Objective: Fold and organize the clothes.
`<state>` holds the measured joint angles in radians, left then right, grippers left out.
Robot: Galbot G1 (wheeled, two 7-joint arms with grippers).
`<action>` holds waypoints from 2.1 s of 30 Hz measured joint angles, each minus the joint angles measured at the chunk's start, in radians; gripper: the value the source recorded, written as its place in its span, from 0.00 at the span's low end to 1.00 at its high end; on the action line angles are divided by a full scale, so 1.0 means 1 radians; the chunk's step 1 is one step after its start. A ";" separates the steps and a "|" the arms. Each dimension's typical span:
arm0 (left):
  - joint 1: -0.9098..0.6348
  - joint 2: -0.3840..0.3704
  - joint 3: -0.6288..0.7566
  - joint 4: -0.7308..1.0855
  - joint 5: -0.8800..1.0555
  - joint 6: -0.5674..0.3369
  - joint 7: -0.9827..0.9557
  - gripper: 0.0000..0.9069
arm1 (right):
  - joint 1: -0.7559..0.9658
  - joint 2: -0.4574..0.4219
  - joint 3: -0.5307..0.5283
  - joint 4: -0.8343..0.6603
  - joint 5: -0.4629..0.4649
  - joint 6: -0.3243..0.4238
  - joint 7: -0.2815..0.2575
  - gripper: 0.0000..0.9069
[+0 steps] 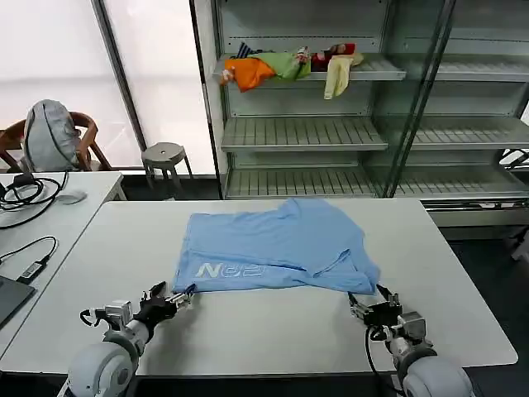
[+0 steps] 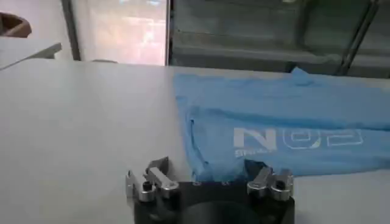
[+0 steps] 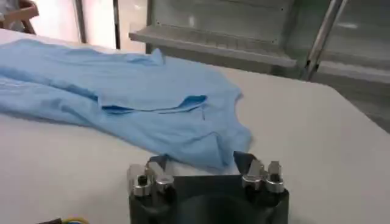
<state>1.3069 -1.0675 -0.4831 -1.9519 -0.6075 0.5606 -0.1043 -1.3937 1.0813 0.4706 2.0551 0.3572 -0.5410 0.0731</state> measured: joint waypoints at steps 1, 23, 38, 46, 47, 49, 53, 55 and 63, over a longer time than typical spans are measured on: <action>0.000 0.001 0.001 0.002 0.004 0.000 0.001 0.01 | 0.000 -0.001 0.000 -0.002 0.002 0.001 -0.001 0.00; -0.001 0.005 0.005 0.022 0.064 0.010 0.031 0.01 | -0.007 -0.031 0.028 -0.010 0.016 0.016 -0.036 0.00; 0.112 0.008 -0.042 -0.081 0.081 0.017 0.056 0.01 | -0.172 -0.049 0.097 0.113 0.010 0.009 -0.058 0.00; 0.211 0.004 -0.092 -0.156 0.082 0.013 0.075 0.01 | -0.286 -0.052 0.154 0.184 -0.004 0.013 -0.070 0.00; 0.224 0.004 -0.099 -0.166 0.083 0.012 0.078 0.01 | -0.301 -0.052 0.162 0.192 -0.007 0.014 -0.070 0.00; 0.253 0.003 -0.115 -0.186 0.085 0.007 0.083 0.01 | -0.327 -0.053 0.175 0.206 -0.010 0.015 -0.072 0.00; 0.310 0.003 -0.149 -0.219 0.085 -0.001 0.092 0.01 | -0.377 -0.054 0.198 0.231 -0.017 0.018 -0.076 0.00; 0.338 0.005 -0.167 -0.234 0.084 -0.005 0.096 0.01 | -0.399 -0.054 0.207 0.242 -0.018 0.019 -0.078 0.00; 0.440 0.008 -0.228 -0.289 0.086 -0.011 0.111 0.01 | -0.481 -0.052 0.238 0.287 -0.025 0.022 -0.088 0.00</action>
<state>1.7473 -1.0594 -0.7108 -2.2407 -0.5216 0.5499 0.0064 -1.8750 1.0290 0.7087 2.3421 0.3324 -0.5194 -0.0150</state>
